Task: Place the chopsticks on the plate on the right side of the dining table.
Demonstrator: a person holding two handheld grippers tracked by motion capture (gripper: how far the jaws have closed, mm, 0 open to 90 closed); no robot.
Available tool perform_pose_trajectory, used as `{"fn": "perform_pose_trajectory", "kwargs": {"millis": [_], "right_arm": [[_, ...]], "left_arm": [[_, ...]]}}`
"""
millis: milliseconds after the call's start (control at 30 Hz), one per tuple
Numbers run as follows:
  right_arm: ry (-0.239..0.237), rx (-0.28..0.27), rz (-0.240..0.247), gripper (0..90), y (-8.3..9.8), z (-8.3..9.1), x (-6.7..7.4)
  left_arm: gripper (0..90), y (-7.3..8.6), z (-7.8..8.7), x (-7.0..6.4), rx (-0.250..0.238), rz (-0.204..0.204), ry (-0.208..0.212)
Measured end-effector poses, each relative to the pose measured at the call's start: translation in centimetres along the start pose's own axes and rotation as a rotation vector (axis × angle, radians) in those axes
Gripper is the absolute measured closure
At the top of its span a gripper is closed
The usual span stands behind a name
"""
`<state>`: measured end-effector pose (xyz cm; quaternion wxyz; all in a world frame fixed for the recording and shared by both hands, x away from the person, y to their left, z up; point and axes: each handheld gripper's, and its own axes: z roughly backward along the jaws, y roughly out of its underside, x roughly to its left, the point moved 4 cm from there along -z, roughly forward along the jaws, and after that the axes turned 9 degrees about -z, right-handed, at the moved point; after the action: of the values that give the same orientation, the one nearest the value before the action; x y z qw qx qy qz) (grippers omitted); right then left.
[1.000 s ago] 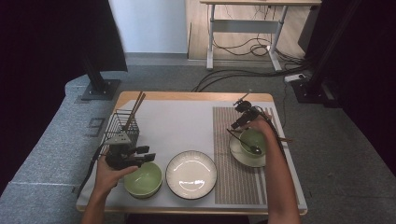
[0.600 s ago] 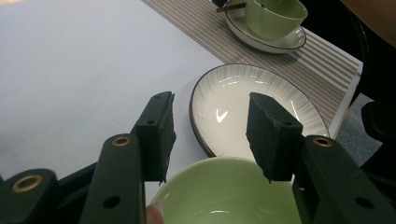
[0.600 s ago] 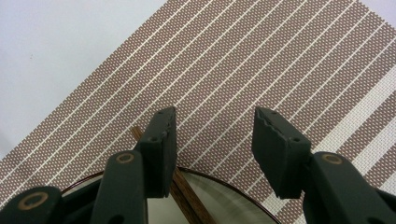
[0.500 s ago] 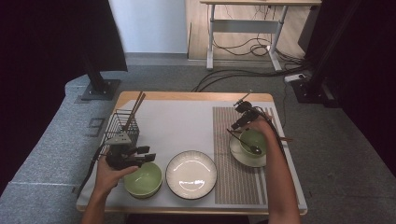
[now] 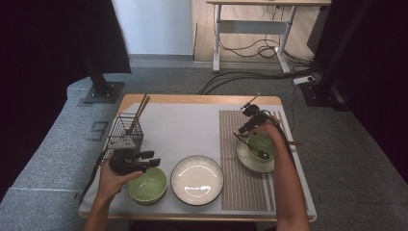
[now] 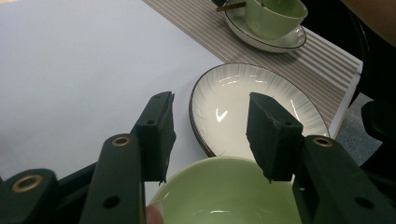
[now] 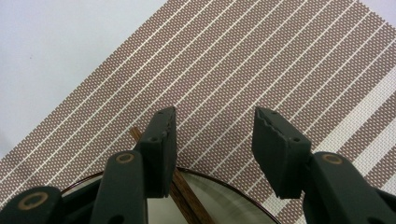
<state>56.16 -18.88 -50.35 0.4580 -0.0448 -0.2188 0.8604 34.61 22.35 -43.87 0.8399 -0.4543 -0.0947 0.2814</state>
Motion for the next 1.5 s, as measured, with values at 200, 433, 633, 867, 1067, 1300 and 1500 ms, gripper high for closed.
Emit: {"fn": "perform_pose_trajectory", "kwargs": {"millis": [200,433,633,867,1067,1300,1500], "right_arm": [[-0.005,0.007,0.014,50.3,-0.01,-0.1,0.15],[-0.012,0.021,0.031,50.0,-0.03,-0.17,0.32],[-0.018,0.03,0.042,49.9,-0.02,-0.2,0.48],[-0.028,0.035,0.05,49.9,-0.02,-0.24,0.63],[-0.034,0.038,0.05,49.9,0.02,-0.21,0.69],[-0.04,0.036,0.051,49.7,0.05,-0.14,0.71],[-0.039,0.024,0.043,49.1,0.0,0.02,0.66]], "left_arm": [[51.5,0.0,0.02,0.0,0.0,0.0,0.0],[51.4,0.0,0.03,0.01,0.0,0.0,0.001],[51.3,0.0,0.01,0.02,0.001,0.001,0.001],[51.3,0.0,-0.03,0.02,0.002,0.0,0.003],[51.3,0.01,-0.06,0.02,0.004,0.0,0.002],[51.3,0.0,-0.07,0.01,0.003,0.0,0.003],[51.2,0.01,-0.08,0.02,0.003,0.001,0.003]]}}
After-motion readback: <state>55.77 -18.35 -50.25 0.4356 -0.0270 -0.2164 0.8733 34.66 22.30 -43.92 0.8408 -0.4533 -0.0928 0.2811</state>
